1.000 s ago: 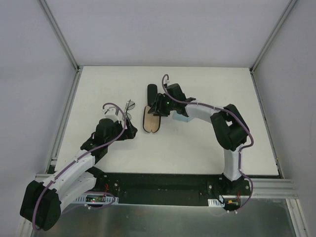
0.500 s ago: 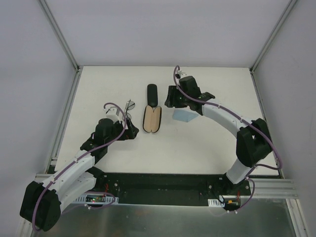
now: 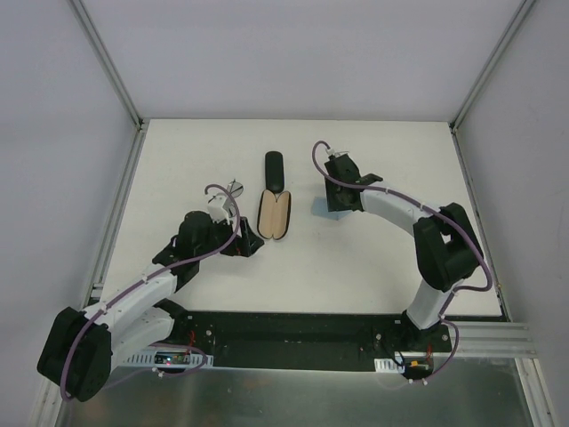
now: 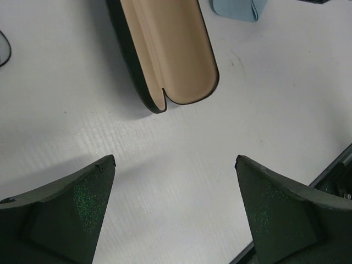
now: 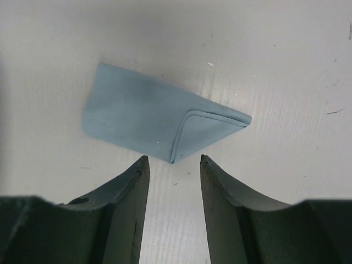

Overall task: Organize the sunglasses
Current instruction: Move the folded cleaning cloth to the center of the board.

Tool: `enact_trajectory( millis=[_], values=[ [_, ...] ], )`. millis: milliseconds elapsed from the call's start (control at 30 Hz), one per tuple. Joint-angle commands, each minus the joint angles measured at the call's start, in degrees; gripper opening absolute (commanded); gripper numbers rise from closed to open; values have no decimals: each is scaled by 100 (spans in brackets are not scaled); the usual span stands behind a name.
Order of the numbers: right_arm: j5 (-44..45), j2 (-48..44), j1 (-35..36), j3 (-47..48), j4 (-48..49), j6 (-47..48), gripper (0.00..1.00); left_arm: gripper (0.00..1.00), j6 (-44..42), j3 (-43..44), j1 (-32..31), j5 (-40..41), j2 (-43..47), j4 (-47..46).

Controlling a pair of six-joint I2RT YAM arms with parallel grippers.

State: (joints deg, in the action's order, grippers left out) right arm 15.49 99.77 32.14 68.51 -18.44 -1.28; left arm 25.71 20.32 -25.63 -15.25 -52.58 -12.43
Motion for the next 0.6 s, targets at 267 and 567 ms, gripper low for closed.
enact_trajectory(
  millis=[267,567],
  values=[
    [289,561,-191,408,-178,-145,40,90,-295,148,-329,-304,-86,-401],
    [209,878,-243,611,-230,-162,36,90,-286,166,-364,-321,-139,-401]
  ],
)
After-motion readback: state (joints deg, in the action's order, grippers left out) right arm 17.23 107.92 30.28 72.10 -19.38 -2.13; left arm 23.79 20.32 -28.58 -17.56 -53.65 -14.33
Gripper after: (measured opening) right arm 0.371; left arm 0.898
